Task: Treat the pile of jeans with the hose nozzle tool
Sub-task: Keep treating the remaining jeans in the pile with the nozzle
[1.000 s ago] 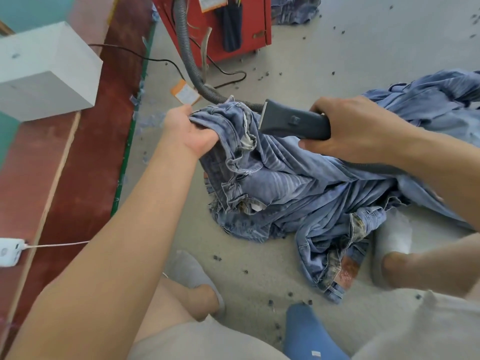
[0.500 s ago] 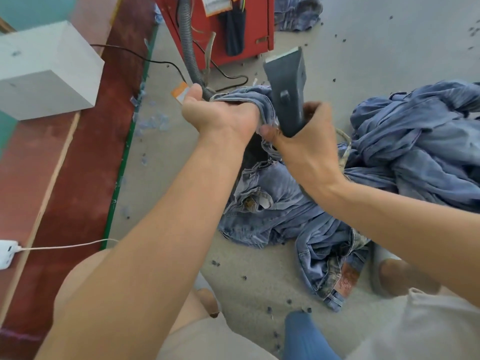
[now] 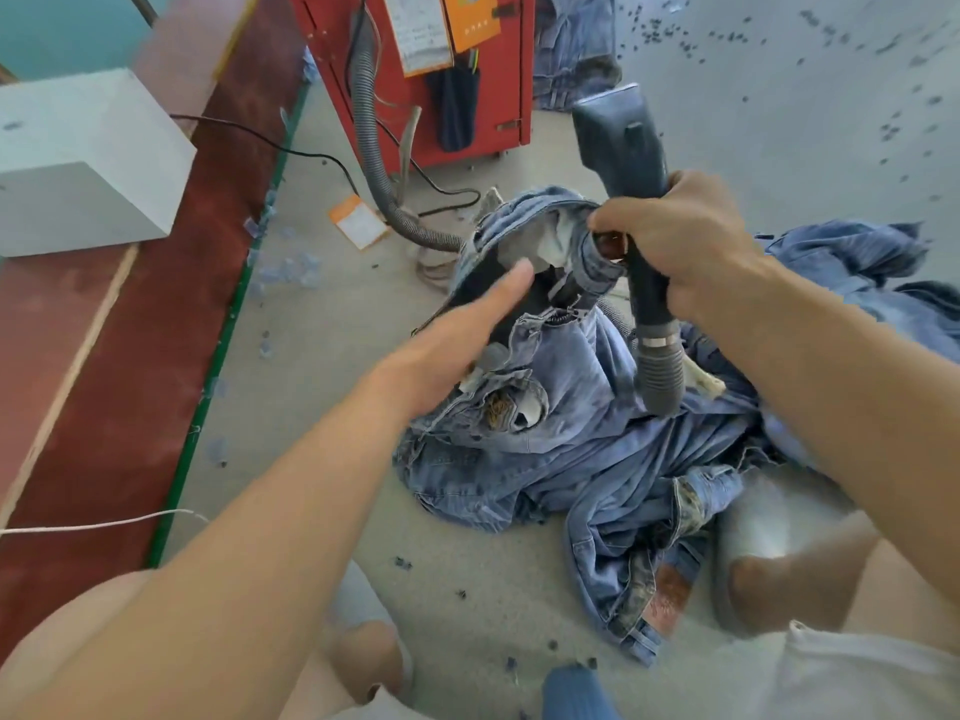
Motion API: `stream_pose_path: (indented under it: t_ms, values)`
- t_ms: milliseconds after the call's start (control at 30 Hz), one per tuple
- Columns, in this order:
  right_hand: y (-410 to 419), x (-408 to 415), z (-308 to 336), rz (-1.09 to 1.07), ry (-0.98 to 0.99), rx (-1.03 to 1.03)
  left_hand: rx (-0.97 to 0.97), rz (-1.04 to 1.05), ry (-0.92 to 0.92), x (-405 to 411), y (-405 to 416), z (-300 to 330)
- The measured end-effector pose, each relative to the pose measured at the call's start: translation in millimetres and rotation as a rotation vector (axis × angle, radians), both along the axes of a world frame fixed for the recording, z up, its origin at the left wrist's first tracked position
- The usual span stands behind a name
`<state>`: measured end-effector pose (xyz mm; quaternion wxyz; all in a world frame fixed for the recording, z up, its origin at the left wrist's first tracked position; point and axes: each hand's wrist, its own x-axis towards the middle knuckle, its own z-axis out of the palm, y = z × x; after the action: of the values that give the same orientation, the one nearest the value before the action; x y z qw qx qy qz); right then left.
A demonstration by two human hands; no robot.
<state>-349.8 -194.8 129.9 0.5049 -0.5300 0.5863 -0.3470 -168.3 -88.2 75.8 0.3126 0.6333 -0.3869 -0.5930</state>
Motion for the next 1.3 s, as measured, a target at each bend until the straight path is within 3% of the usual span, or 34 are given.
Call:
stream_pose_path:
  t_ms: [67, 100, 133, 200, 267, 400, 567, 700, 767, 867, 1000, 1300]
  values:
    - [-3.2, 1.0, 3.4, -0.032, -0.050, 0.018, -0.076, -0.314, -0.360, -14.8, 17.5, -21.4]
    - [-1.6, 3.0, 4.5, -0.032, -0.058, 0.021, -0.139, -0.325, -0.505, -19.6, 20.4, -32.4]
    - [1.2, 5.3, 4.7, -0.015, -0.055, 0.018, -0.184, -0.221, -0.536, -22.7, 21.6, -37.1]
    - [9.7, 9.3, 3.2, 0.078, -0.044, 0.010, -0.158, 0.123, -0.287, -23.3, 19.5, -35.1]
    - [19.5, 12.7, 2.9, 0.228, -0.015, -0.009, -0.081, 0.342, 0.045, -18.4, 15.8, -29.3]
    - [32.2, 20.3, 0.7, 0.453, 0.045, 0.006, -0.011, 0.294, 0.491, -18.7, 19.8, -21.8]
    - [31.0, 13.2, -0.5, 0.601, 0.042, 0.097, -0.089, 0.310, 0.143, -29.1, 21.7, -33.3]
    - [18.2, -4.5, 6.0, 0.548, 0.165, 0.005, -0.032, 0.271, 0.292, -15.3, 23.4, -37.6]
    - [7.4, -17.8, 14.2, 0.542, 0.299, -0.150, -0.043, 0.257, 0.391, -7.0, 24.5, -32.6]
    - [-6.6, -43.3, 26.6, 0.694, 0.594, -0.419, -0.075, 0.252, 0.447, 3.6, 24.9, -24.2]
    - [-4.3, -63.2, 25.8, 0.931, 0.833, -0.448, -0.118, 0.234, 0.411, 11.7, 23.1, -16.5]
    - [14.3, -47.7, 17.4, 0.945, 0.848, -0.402, -0.130, 0.118, 0.330, 9.9, 16.6, -13.5]
